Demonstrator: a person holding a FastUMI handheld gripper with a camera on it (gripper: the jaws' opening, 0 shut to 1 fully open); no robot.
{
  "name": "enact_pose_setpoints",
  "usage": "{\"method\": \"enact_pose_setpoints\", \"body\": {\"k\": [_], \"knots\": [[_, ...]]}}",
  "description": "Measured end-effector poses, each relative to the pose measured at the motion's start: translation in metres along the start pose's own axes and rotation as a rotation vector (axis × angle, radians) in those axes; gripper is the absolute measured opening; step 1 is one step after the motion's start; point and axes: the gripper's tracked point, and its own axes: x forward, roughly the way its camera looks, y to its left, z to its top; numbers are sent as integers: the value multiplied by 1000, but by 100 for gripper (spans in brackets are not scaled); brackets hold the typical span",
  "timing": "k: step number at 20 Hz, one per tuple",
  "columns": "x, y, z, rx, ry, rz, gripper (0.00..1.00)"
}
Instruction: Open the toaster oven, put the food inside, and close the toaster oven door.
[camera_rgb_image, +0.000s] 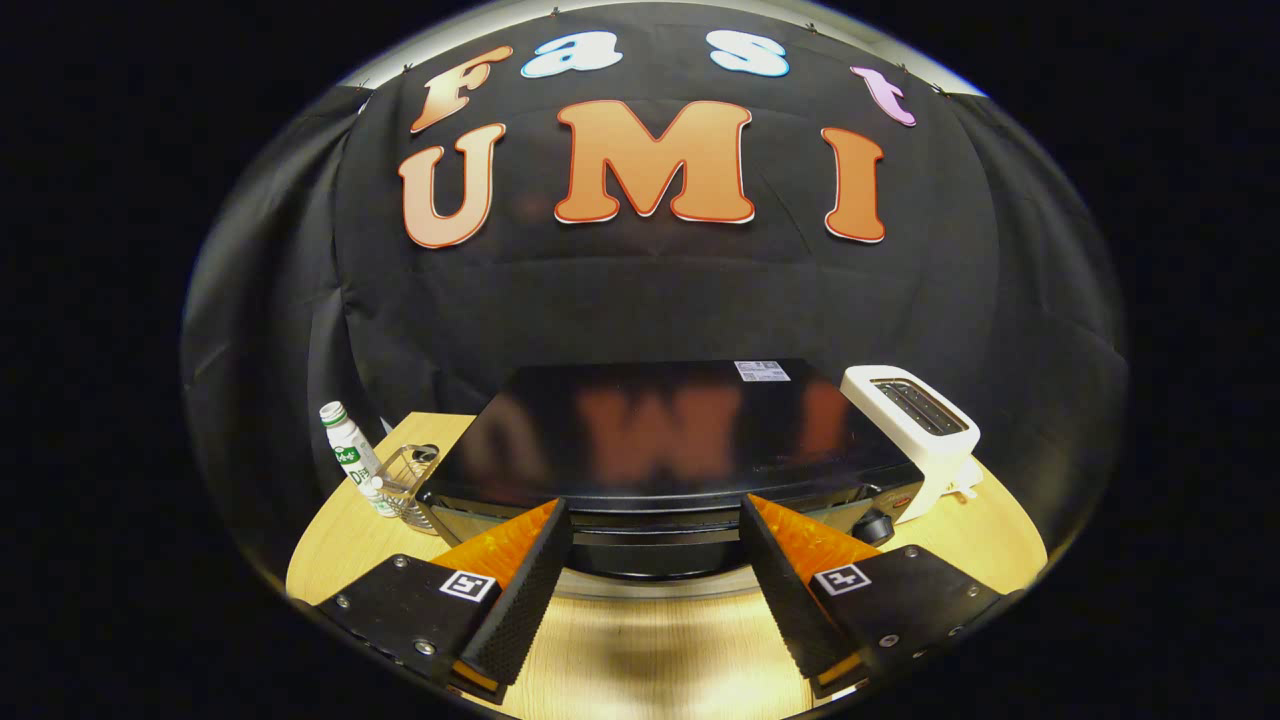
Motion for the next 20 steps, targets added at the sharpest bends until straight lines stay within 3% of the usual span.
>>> {"method": "enact_pose_setpoints", "body": {"k": [20], "knots": [[-68, -1, -86, 0, 68, -1, 100]]}}
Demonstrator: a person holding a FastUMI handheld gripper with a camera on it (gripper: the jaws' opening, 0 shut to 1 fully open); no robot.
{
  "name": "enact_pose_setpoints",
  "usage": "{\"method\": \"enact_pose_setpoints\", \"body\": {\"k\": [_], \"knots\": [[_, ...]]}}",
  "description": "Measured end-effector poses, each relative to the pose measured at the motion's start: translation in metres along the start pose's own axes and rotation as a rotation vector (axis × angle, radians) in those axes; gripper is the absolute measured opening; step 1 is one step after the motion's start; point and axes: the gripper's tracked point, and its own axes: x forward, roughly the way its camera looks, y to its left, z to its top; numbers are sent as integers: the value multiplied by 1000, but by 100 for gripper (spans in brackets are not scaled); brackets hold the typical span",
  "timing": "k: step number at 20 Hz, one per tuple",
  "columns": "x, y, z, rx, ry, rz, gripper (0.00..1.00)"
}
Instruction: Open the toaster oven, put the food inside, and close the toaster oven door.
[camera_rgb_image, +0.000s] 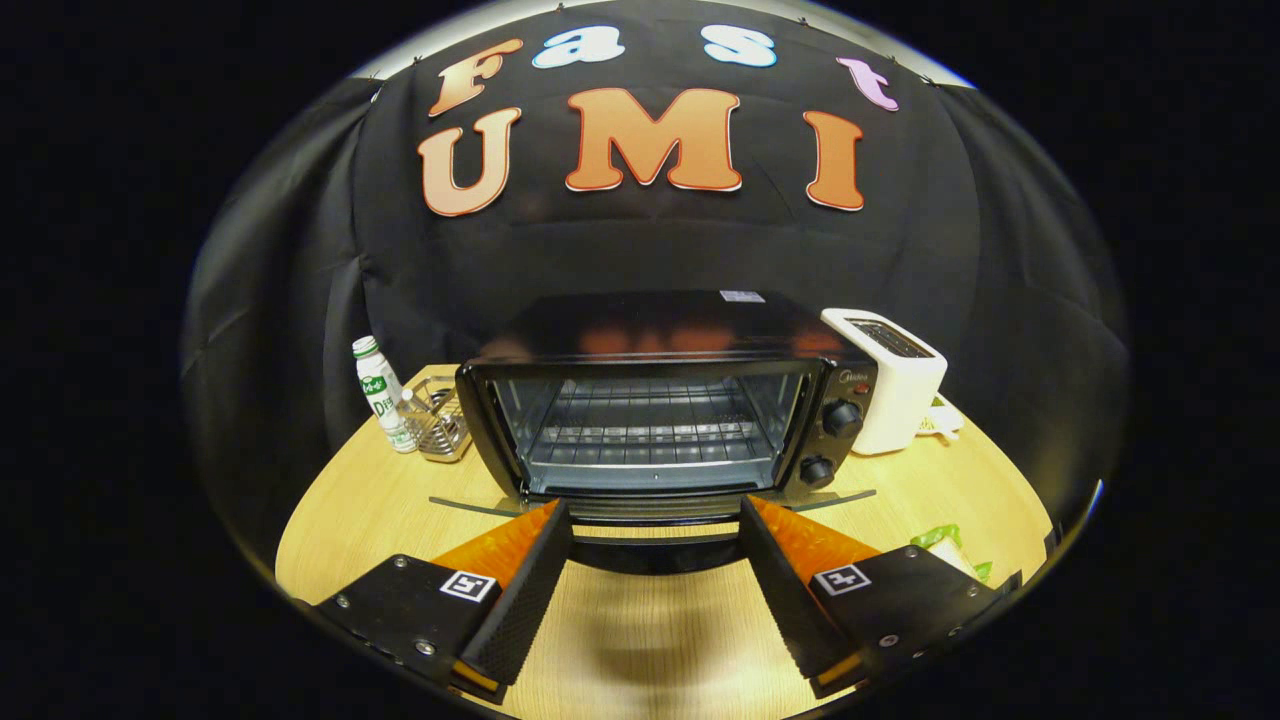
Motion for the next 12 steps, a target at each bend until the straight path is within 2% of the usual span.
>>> {"method": "enact_pose_setpoints", "body": {"k": [12], "knots": [[-11, -1, -76, 13, 142, -1, 99]]}}
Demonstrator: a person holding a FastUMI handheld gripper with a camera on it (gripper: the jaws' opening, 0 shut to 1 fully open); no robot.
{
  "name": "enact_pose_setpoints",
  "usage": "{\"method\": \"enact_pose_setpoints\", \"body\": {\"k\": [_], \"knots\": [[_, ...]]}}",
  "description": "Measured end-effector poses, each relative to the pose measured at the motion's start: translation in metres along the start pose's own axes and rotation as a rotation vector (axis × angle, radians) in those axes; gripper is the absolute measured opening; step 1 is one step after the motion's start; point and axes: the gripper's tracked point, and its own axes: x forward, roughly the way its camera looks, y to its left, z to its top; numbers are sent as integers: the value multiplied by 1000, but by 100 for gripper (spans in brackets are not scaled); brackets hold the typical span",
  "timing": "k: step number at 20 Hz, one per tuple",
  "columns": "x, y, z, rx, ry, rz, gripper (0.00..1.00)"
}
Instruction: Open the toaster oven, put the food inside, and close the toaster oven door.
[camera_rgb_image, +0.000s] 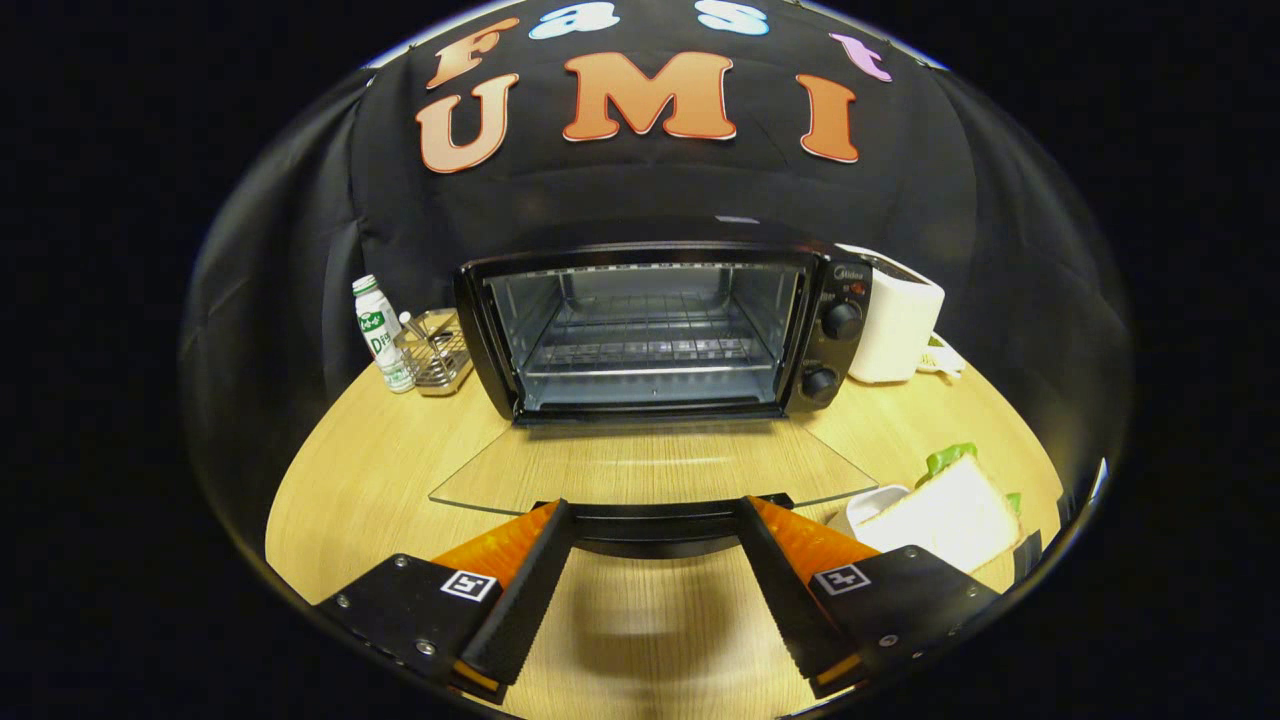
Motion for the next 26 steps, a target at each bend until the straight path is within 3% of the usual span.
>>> {"method": "enact_pose_setpoints", "body": {"k": [9, 15, 26], "knots": [[21, -2, -57, 36, 120, -6, 100], [20, -3, -62, 11, 122, -4, 100], [-14, -34, -4, 54, 120, 157, 99]]}}
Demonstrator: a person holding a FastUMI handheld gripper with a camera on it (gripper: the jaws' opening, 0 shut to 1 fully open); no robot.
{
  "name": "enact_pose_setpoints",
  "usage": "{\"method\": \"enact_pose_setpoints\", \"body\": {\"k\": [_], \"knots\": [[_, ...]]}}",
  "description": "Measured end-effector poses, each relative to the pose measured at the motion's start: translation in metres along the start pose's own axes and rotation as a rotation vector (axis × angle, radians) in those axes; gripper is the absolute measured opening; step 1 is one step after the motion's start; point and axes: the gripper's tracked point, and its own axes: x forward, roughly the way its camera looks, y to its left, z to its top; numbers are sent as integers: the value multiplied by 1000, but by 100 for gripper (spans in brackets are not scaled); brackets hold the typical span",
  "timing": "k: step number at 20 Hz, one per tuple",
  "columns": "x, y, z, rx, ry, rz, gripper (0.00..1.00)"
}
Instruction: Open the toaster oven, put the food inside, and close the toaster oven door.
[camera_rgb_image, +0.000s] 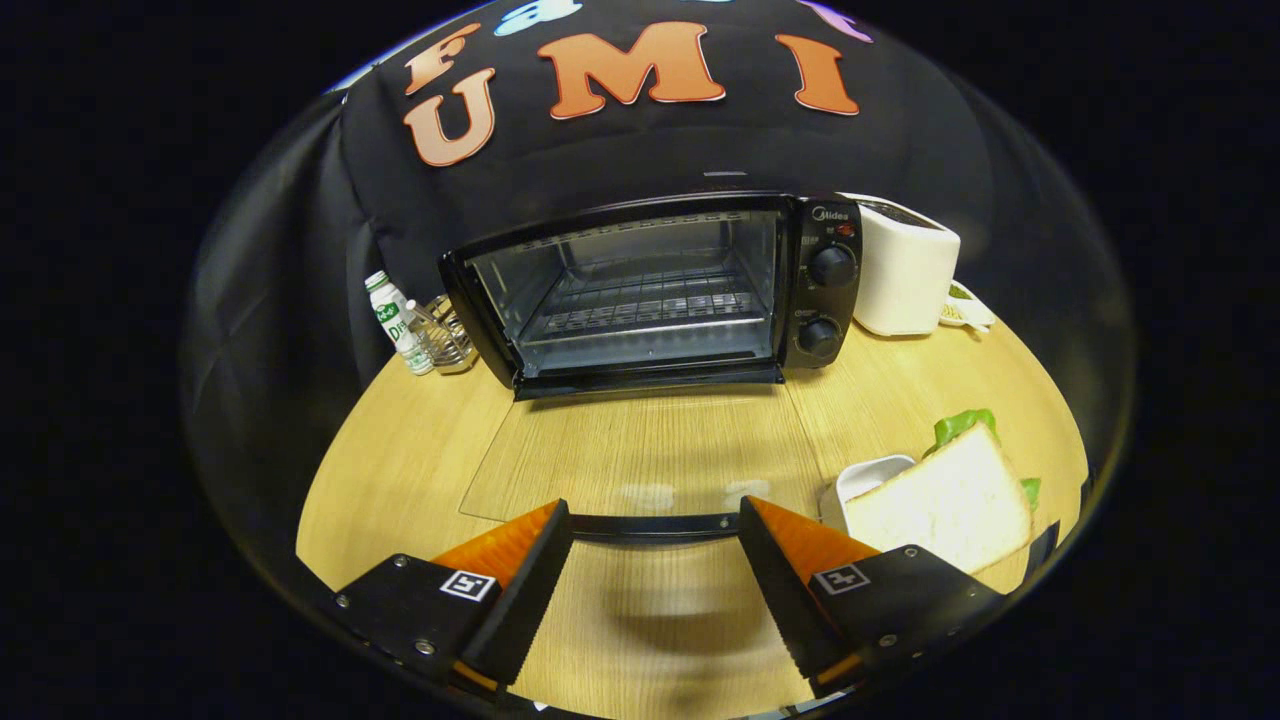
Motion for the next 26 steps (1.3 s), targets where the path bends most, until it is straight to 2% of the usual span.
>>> {"method": "enact_pose_setpoints", "body": {"k": [3, 7, 10, 14, 18, 21, 23, 25, 26], "knots": [[-20, -24, 15, -19, 38, 34, 99], [-52, -62, 21, -120, 152, 60, 99], [-67, -100, 22, -158, 238, 40, 99], [-76, -146, 24, -94, 314, 31, 100], [-75, -201, 25, 72, 364, -14, 99], [-66, -211, 11, 190, 431, 13, 98], [-56, -215, 5, 237, 455, 20, 96], [-49, -211, 2, 259, 465, 42, 90], [-46, -208, 0, 255, 477, 58, 83]]}}
